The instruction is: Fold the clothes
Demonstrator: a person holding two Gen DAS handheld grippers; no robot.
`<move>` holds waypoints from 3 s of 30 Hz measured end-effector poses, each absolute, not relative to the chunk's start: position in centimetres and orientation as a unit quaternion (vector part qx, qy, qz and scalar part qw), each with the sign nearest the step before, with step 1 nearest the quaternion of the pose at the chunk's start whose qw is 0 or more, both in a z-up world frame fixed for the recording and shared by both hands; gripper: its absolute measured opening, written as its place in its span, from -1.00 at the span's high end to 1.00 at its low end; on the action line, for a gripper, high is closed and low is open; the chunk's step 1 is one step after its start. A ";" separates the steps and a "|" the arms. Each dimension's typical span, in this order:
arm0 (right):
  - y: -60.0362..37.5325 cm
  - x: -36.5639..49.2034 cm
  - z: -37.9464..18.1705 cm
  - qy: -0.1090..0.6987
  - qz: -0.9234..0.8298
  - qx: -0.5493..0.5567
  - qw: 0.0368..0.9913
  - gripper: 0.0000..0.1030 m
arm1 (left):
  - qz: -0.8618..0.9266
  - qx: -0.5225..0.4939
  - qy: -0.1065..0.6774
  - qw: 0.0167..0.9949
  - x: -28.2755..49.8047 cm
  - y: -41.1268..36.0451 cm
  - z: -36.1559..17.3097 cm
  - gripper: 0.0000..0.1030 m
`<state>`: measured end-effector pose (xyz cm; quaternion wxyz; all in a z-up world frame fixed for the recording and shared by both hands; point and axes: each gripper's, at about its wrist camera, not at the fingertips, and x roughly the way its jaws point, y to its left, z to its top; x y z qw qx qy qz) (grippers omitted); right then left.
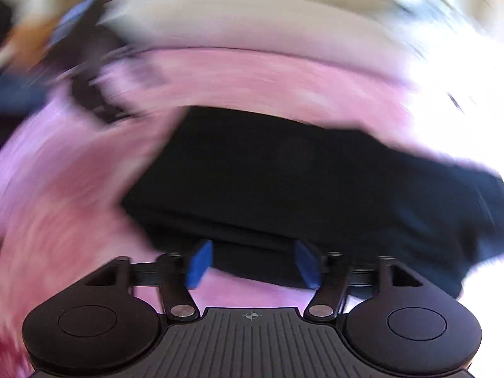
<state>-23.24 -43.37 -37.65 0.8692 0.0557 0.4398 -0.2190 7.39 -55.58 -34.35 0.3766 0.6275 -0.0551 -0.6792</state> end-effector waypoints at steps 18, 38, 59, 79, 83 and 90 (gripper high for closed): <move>-38.5 -13.8 -40.2 0.466 -0.168 -0.099 0.863 0.68 | -0.706 0.577 -0.326 0.249 9.2 -53.9 -39.7 -0.49; -32.7 -15.8 -29.5 0.429 -0.053 -0.003 0.902 0.80 | -0.680 0.673 -0.155 0.245 10.9 -44.0 -28.6 0.91; -67.5 -39.1 -26.0 0.209 -0.195 0.374 0.882 0.79 | -0.745 0.561 -0.085 0.351 -10.6 -74.3 -13.4 0.19; -74.5 -45.9 -42.3 0.147 -0.368 0.541 0.742 0.25 | -0.741 0.445 0.276 0.420 -8.8 -86.2 -30.9 0.24; -75.4 -44.5 -42.6 0.174 -0.376 0.528 0.741 0.27 | -0.741 0.411 0.312 0.429 -9.9 -91.0 -32.9 0.43; -74.7 -44.0 -42.4 0.200 -0.390 0.505 0.744 0.78 | -0.752 0.428 0.300 0.401 -11.3 -91.4 -31.4 0.98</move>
